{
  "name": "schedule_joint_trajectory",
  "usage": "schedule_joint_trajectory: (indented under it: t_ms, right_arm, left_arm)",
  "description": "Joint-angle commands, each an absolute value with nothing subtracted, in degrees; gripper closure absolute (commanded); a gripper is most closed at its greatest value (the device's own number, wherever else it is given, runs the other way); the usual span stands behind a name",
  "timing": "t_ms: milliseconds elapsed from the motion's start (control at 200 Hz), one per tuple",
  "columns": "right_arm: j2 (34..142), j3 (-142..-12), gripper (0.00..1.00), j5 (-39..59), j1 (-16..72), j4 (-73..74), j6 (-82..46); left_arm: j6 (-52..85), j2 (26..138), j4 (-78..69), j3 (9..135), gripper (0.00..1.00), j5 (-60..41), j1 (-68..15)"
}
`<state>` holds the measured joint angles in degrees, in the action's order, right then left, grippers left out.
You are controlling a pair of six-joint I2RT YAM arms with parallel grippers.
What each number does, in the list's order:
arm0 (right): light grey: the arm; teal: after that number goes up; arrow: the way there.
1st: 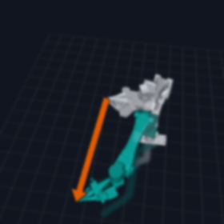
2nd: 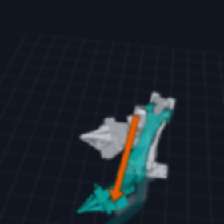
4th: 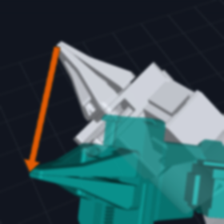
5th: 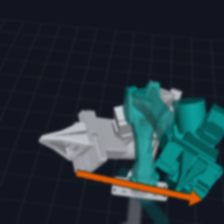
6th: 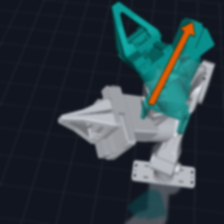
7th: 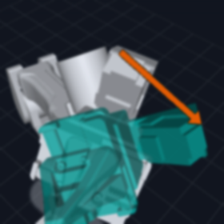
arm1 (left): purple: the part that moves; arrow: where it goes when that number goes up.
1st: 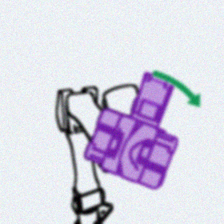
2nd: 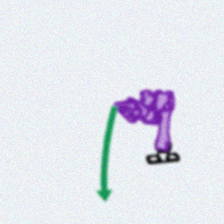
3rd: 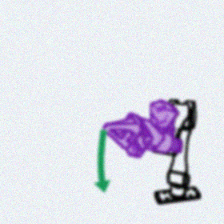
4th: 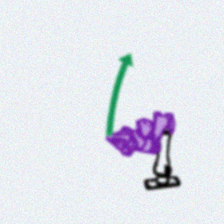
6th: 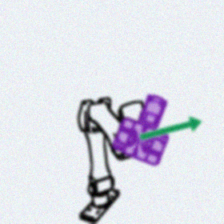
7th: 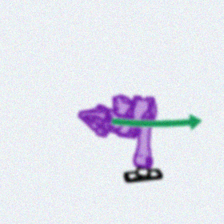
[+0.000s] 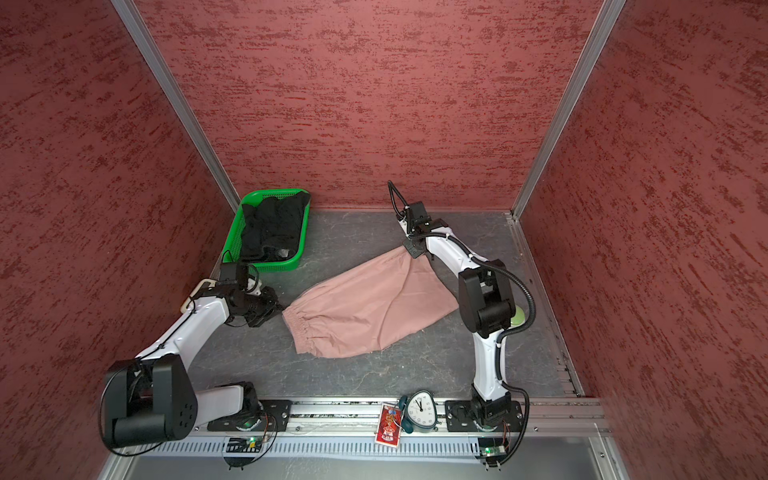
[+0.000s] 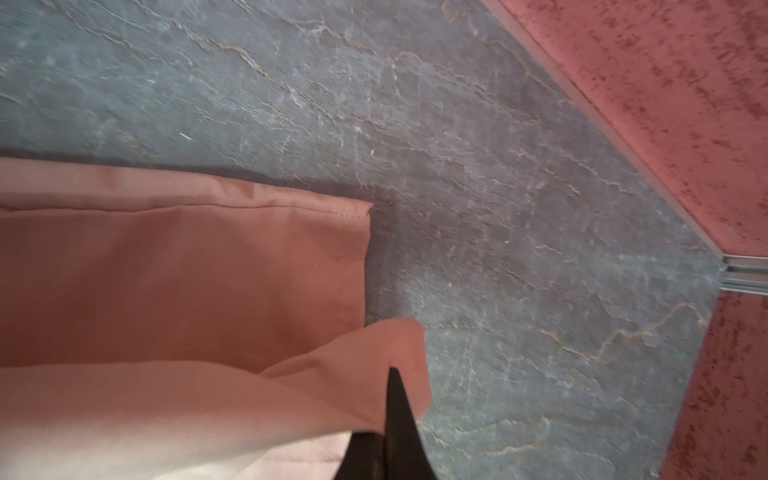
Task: Fold and stack the shorts
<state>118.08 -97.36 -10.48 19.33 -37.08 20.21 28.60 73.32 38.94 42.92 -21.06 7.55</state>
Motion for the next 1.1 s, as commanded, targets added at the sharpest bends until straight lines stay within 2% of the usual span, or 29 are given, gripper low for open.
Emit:
schedule_joint_trajectory:
  t_ms: [0, 15, 50, 65, 95, 105, 150, 205, 341, 421, 501, 571, 611, 701, 806, 957, 1092]
  right_arm:
    - [118.83, -99.23, 0.78, -10.82, 18.26, -31.71, 20.66]
    - [119.04, -99.23, 0.73, -10.75, 18.28, -31.55, 20.59]
    - [119.44, -99.22, 0.62, -10.74, 18.27, -31.17, 20.35]
    - [119.61, -99.23, 0.59, -10.71, 18.28, -30.98, 20.24]
    - [119.71, -99.10, 0.47, -10.48, 18.28, -30.47, 19.86]
    - [119.75, -99.06, 0.43, -10.51, 18.28, -30.29, 19.75]
    - [119.56, -98.80, 0.34, -10.33, 18.28, -29.46, 18.94]
    - [118.54, -98.10, 0.29, -9.43, 18.15, -28.36, 17.95]
    - [112.43, -94.11, 0.22, -5.55, 17.63, -24.39, 13.36]
    - [108.72, -91.39, 0.20, -2.13, 17.23, -24.43, 10.14]
    - [104.85, -86.91, 0.23, 1.80, 17.21, -23.45, 5.76]
    - [101.54, -81.32, 0.30, 9.37, 17.22, -20.20, 1.73]
    - [99.93, -77.86, 0.37, 14.19, 17.18, -16.53, -0.81]
    - [98.08, -71.28, 0.52, 22.22, 17.27, -9.06, -7.06]
    - [97.38, -63.96, 0.62, 25.31, 17.23, -1.33, -13.31]
    - [97.30, -56.54, 0.64, 27.30, 17.75, 5.39, -17.31]
    - [98.40, -53.17, 0.61, 24.98, 17.75, 6.07, -17.40]
  left_arm:
    - [27.42, 74.59, 36.30, 42.26, 1.00, -18.43, 9.51]
    - [27.59, 74.66, 35.91, 42.01, 1.00, -18.30, 9.68]
    - [28.04, 74.62, 34.72, 41.27, 0.82, -18.85, 10.20]
    - [28.21, 74.54, 34.28, 40.91, 0.69, -19.19, 10.40]
    - [28.53, 74.40, 33.41, 40.26, 0.30, -20.10, 10.76]
    - [28.60, 74.37, 33.20, 40.06, 0.22, -20.25, 10.91]
    - [28.71, 73.97, 32.71, 39.56, 0.12, -20.31, 11.19]
    - [28.41, 73.35, 33.01, 39.61, 0.00, -20.06, 11.55]
    - [27.62, 69.70, 37.37, 43.39, 0.01, -18.01, 11.83]
    - [26.88, 66.39, 41.64, 47.45, 0.01, -14.52, 11.82]
    - [25.92, 63.39, 45.72, 52.01, 0.01, -11.87, 11.41]
    - [25.17, 62.00, 48.50, 55.98, 0.00, -11.15, 10.03]
    - [24.61, 61.58, 48.06, 57.74, 0.01, -11.87, 7.75]
    - [25.95, 61.11, 41.63, 58.47, 0.00, -14.07, -3.51]
    - [31.67, 62.29, 23.77, 52.54, 0.00, -17.66, -17.09]
    - [36.72, 66.54, 10.73, 44.71, 0.00, -15.79, -24.90]
    - [37.19, 68.35, 13.96, 41.13, 0.01, -7.13, -27.39]
